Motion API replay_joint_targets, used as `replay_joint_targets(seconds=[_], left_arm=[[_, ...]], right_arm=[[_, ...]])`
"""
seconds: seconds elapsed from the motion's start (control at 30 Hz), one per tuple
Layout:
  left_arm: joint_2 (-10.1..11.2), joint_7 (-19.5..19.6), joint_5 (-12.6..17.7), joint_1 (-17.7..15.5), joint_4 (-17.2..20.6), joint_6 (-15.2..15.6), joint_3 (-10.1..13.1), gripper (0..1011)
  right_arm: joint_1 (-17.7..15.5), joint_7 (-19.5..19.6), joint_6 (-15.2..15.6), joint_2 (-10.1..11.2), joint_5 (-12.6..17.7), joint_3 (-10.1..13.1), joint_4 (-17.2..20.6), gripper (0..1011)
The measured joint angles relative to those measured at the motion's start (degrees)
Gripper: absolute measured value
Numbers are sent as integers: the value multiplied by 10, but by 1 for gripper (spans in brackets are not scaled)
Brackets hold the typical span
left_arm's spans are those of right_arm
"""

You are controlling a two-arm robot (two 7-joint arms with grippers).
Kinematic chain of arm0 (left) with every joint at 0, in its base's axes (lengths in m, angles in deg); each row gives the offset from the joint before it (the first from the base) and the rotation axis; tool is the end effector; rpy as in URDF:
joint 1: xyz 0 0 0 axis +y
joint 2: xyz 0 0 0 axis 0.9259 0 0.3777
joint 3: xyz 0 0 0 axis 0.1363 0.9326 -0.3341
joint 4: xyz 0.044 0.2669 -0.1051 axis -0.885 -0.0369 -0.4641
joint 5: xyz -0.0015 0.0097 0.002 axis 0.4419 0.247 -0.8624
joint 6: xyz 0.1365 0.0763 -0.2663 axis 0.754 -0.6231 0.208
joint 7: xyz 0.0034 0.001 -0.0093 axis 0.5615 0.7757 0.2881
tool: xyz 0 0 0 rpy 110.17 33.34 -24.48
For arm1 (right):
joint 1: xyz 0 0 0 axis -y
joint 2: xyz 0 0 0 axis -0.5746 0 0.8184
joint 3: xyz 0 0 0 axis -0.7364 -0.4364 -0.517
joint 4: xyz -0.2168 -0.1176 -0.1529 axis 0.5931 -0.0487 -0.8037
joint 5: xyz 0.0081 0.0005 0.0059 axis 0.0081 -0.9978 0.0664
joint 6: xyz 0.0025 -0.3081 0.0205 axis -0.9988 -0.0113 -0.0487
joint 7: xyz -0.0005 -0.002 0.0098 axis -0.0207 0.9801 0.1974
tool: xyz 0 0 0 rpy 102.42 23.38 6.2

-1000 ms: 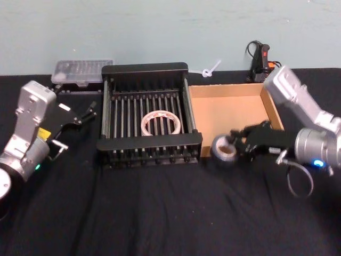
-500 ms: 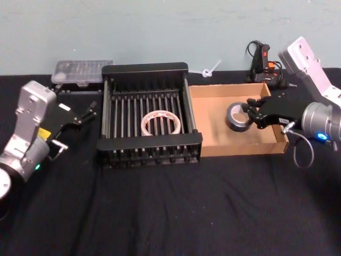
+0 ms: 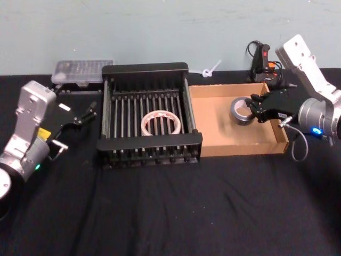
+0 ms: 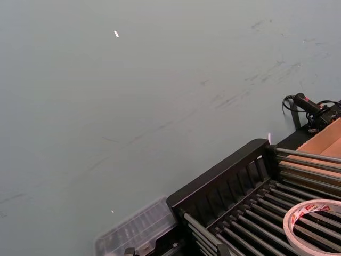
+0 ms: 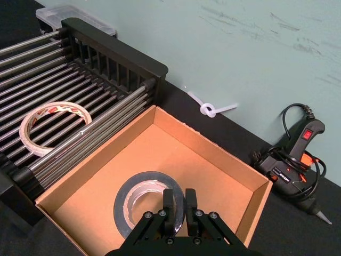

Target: Pick up the white tape and place it into the black box , Pick up the silver tape and place it into the brown box.

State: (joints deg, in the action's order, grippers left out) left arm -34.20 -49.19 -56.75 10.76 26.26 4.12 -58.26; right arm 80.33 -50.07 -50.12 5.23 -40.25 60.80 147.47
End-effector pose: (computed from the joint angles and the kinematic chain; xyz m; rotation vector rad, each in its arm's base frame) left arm 0.3581 0.0827 -0.3024 0.3044 -0.2850 1.2479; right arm 0.4223 -0.0614 -0.2174 -0.5391 0.0381 -0.9392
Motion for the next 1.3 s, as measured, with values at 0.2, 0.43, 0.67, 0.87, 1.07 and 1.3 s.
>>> replay_joint_targets(seconds=[0.2, 0.43, 0.67, 0.87, 1.07, 1.3], left_arm=[[0, 0, 0, 0, 0, 0, 0, 1001], [0, 0, 0, 0, 0, 0, 0, 1001], [0, 0, 0, 0, 0, 0, 0, 1001], [0, 0, 0, 0, 0, 0, 0, 1001], [0, 0, 0, 0, 0, 0, 0, 1001], [0, 0, 0, 0, 0, 0, 0, 1001]], right_arm=[[0, -1, 0, 1, 0, 0, 2, 134], [-1, -1, 0, 2, 1, -1, 3, 144], [-1, -1, 0, 3, 2, -1, 4, 327], [-1, -2, 0, 3, 2, -1, 4, 507], [-1, -2, 0, 3, 3, -1, 4, 706], [-1, -2, 0, 3, 3, -1, 5, 902]])
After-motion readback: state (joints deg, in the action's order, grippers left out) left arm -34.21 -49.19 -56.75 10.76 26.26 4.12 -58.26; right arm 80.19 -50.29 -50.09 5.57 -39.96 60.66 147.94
